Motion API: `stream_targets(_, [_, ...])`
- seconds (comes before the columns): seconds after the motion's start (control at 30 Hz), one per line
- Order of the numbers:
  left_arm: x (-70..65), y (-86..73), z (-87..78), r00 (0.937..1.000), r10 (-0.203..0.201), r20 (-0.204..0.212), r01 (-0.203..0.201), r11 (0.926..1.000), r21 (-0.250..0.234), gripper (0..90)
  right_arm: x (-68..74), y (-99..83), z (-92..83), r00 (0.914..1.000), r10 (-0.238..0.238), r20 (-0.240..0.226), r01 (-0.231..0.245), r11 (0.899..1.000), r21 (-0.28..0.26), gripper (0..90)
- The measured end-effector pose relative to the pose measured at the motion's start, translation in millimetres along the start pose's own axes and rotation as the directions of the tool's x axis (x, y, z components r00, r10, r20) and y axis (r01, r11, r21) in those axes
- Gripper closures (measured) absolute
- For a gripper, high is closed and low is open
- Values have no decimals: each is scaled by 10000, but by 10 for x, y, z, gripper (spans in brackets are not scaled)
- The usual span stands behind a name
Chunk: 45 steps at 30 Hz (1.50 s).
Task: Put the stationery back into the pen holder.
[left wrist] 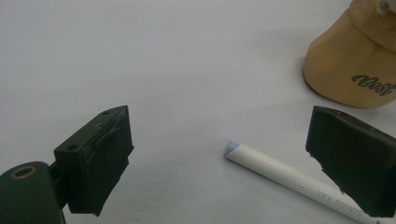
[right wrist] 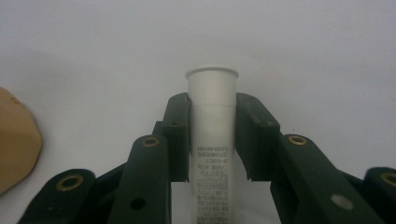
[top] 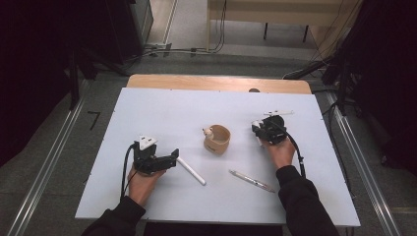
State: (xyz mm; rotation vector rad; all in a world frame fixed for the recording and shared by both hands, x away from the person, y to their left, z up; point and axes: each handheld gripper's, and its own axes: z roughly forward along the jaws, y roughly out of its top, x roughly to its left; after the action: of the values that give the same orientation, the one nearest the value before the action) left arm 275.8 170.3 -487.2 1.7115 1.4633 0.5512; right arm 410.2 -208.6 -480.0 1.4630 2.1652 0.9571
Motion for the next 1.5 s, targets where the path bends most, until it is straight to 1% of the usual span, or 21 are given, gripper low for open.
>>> stream_targets(0.17, [-5,1,-5,10000,28,13,-28,10000,-16,75,17,11,-79,9997,-22,-232,17,9998,-214,656])
stream_targets(0.27, [-3,1,-3,10000,21,7,-21,10000,-15,75,64,27,-147,9987,-93,-507,74,9992,-383,656])
stream_targets(0.33, [-6,2,-2,10000,19,13,-19,10000,-16,75,113,39,-196,9975,-226,-671,191,9984,-525,656])
stream_targets(0.57, [-16,2,3,10000,52,48,-52,10000,-1,75,330,115,-363,9887,-599,-1374,448,9929,-1103,656])
stream_targets(0.7, [-14,3,-1,10000,30,59,-30,10000,-22,75,491,192,-442,9809,-914,-1717,658,9866,-1495,656])
stream_targets(0.8, [-9,1,0,10000,24,30,-24,10000,-13,75,618,250,-486,9741,-1146,-1950,818,9823,-1684,655])
stream_targets(0.9, [-7,1,-4,10000,31,21,-31,10000,-13,75,719,293,-499,9681,-1349,-2111,966,9784,-1826,656])
stream_targets(1.07, [-2,1,-6,10000,20,31,-20,10000,-15,75,841,343,-488,9616,-1505,-2297,1061,9751,-1948,655])
stream_targets(1.3, [0,2,-3,10000,22,27,-22,10000,-16,75,918,394,-457,9573,-1567,-2428,1103,9748,-1939,655])
stream_targets(1.5, [-5,3,-7,10000,24,42,-24,10000,-20,75,977,438,-439,9554,-1654,-2447,1194,9740,-1923,655])
